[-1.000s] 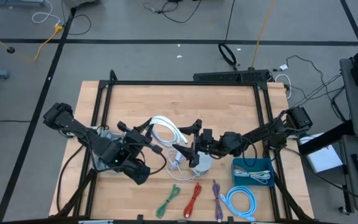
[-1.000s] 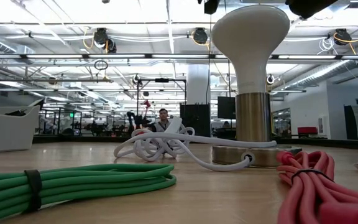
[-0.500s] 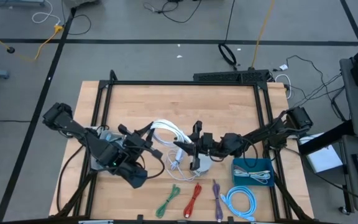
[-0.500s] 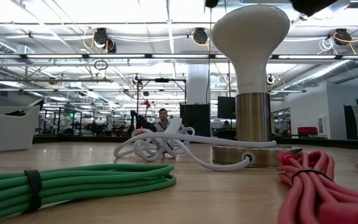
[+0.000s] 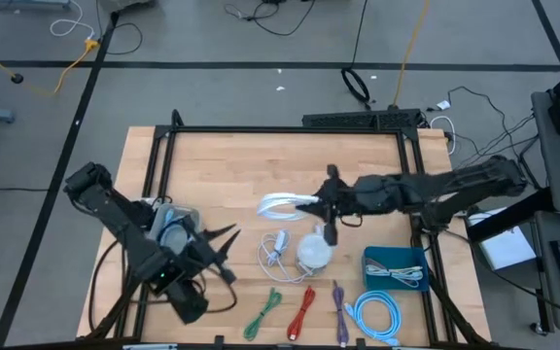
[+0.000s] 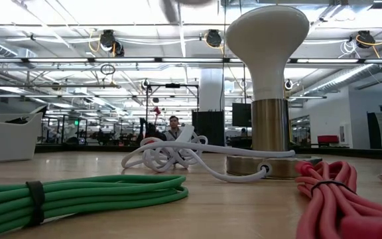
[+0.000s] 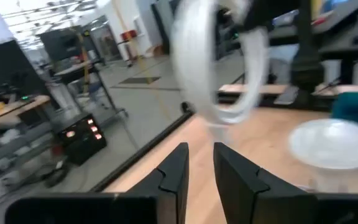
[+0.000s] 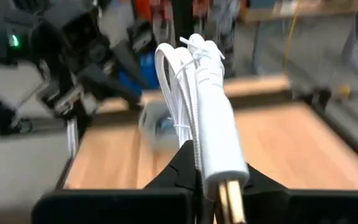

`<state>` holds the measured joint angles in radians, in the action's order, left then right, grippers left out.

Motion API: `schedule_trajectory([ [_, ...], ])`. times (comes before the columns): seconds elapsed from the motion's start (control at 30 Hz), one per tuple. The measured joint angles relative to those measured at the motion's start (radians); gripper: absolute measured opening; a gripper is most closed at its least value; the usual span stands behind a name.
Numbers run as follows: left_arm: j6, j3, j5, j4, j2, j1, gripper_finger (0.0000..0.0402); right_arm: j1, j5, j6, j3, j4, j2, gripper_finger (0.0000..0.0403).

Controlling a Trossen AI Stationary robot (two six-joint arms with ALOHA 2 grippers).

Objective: Pick & Place USB Port
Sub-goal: Put the white HDMI cable into the gray bin

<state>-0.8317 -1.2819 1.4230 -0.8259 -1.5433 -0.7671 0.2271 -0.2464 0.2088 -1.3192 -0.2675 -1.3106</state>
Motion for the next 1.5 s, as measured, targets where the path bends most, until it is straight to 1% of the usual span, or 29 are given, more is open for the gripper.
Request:
schedule_trajectory([
  [0.07,-0.005,0.000,-0.002,-0.011,0.006,0.008,0.0079,-0.006,0.021,0.039,-0.083,-0.226,-0.003,0.0010],
  [0.1,-0.009,0.000,-0.013,-0.008,0.011,0.017,0.0079,-0.007,0.036,0.057,-0.120,-0.297,-0.007,0.0010],
  [0.2,0.003,0.000,-0.092,-0.008,0.039,0.052,0.0080,-0.021,0.092,0.104,-0.203,-0.438,-0.006,0.0010],
  [0.27,0.054,-0.001,-0.177,0.033,0.058,0.103,0.0081,-0.031,0.132,0.127,-0.232,-0.473,-0.010,0.0010],
  [0.33,0.187,-0.001,-0.305,0.129,0.061,0.167,0.0081,-0.032,0.155,0.141,-0.236,-0.501,-0.019,0.0010],
  [0.37,0.288,0.000,-0.393,0.202,0.059,0.199,0.0081,-0.031,0.173,0.146,-0.235,-0.514,-0.034,0.0010],
  [0.47,0.627,0.000,-0.712,0.469,0.058,0.289,0.0081,-0.037,0.232,0.155,-0.235,-0.514,-0.075,0.0009],
  [0.5,0.715,-0.001,-0.792,0.544,0.057,0.308,0.0081,-0.036,0.241,0.155,-0.235,-0.528,-0.090,0.0009],
  [0.53,0.772,-0.002,-0.829,0.591,0.056,0.323,0.0081,-0.033,0.246,0.155,-0.235,-0.541,-0.105,0.0009],
  [0.57,0.817,-0.002,-0.836,0.619,0.056,0.334,0.0081,-0.028,0.243,0.153,-0.235,-0.543,-0.119,0.0009],
  [0.6,0.849,-0.005,-0.821,0.621,0.059,0.340,0.0081,-0.020,0.233,0.150,-0.235,-0.540,-0.133,0.0009],
  [0.63,0.871,-0.005,-0.784,0.613,0.068,0.339,0.0082,-0.008,0.214,0.145,-0.235,-0.538,-0.145,0.0009],
  [0.7,0.892,-0.005,-0.733,0.585,0.102,0.335,0.0084,0.012,0.195,0.137,-0.234,-0.535,-0.153,0.0009],
  [0.77,0.894,-0.010,-0.731,0.581,0.135,0.339,0.0093,0.028,0.193,0.125,-0.234,-0.529,-0.150,0.0009],
  [0.87,0.890,-0.010,-0.795,0.576,0.156,0.363,0.0126,0.039,0.193,0.100,-0.234,-0.506,-0.151,0.0009],
  [1.03,0.810,-0.008,-0.982,0.565,0.157,0.422,0.0208,0.028,0.187,0.062,-0.234,-0.450,-0.138,0.0009],
  [1.1,0.790,-0.008,-0.990,0.557,0.143,0.436,0.0237,0.018,0.195,0.055,-0.235,-0.444,-0.140,0.0009],
  [1.2,0.768,-0.006,-1.034,0.535,0.129,0.451,0.0271,0.000,0.198,0.039,-0.234,-0.442,-0.143,0.0009],
  [1.27,0.765,-0.007,-1.068,0.544,0.128,0.459,0.0287,-0.012,0.199,0.038,-0.234,-0.442,-0.142,0.0009],
  [1.37,0.746,-0.008,-1.115,0.543,0.123,0.468,0.0298,-0.032,0.195,0.036,-0.234,-0.422,-0.147,0.0009],
  [1.5,0.720,-0.008,-1.116,0.540,0.108,0.486,0.0298,-0.039,0.192,0.017,-0.234,-0.384,-0.149,0.0009],
])
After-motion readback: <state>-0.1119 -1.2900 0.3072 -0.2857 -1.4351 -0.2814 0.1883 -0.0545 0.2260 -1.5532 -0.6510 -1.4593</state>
